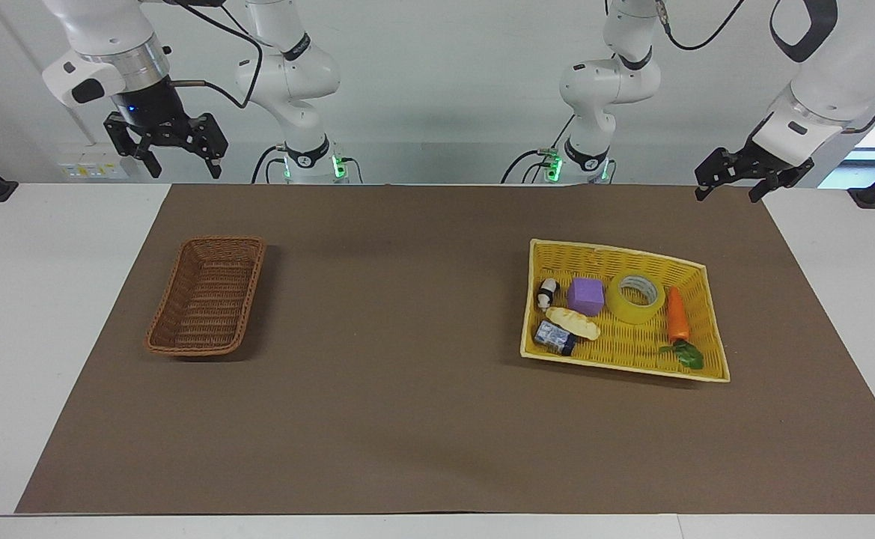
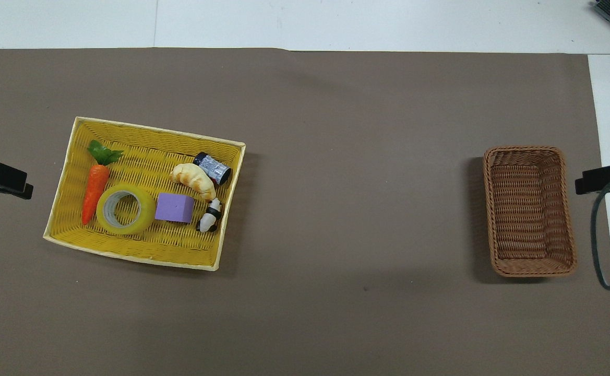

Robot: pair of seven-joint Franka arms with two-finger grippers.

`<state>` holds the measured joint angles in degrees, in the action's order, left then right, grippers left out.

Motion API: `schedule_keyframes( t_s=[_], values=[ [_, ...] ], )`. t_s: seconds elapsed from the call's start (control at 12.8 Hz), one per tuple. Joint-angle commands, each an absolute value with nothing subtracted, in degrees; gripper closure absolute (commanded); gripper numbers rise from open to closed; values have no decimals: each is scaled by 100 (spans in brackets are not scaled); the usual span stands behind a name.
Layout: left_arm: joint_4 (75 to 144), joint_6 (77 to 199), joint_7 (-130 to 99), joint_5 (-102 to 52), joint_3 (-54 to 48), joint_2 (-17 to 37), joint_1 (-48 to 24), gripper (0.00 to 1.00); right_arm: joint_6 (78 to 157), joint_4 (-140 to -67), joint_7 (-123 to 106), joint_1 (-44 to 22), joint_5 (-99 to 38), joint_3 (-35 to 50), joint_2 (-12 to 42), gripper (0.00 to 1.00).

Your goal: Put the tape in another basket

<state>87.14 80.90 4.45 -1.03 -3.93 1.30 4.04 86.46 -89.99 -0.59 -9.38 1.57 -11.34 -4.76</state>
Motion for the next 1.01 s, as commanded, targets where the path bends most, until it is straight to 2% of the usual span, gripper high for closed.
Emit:
schedule_keyframes(
  t_s=[0.0, 0.94],
  values=[
    [8789, 8077, 360, -61, -369, 79, 413, 0, 8622, -9105, -193, -914, 290, -1116, -589, 0],
    [8964, 8235, 369, -62, -369, -8, 334, 0, 8543, -9026, -237, -853, 263, -1125, -580, 0]
  ],
)
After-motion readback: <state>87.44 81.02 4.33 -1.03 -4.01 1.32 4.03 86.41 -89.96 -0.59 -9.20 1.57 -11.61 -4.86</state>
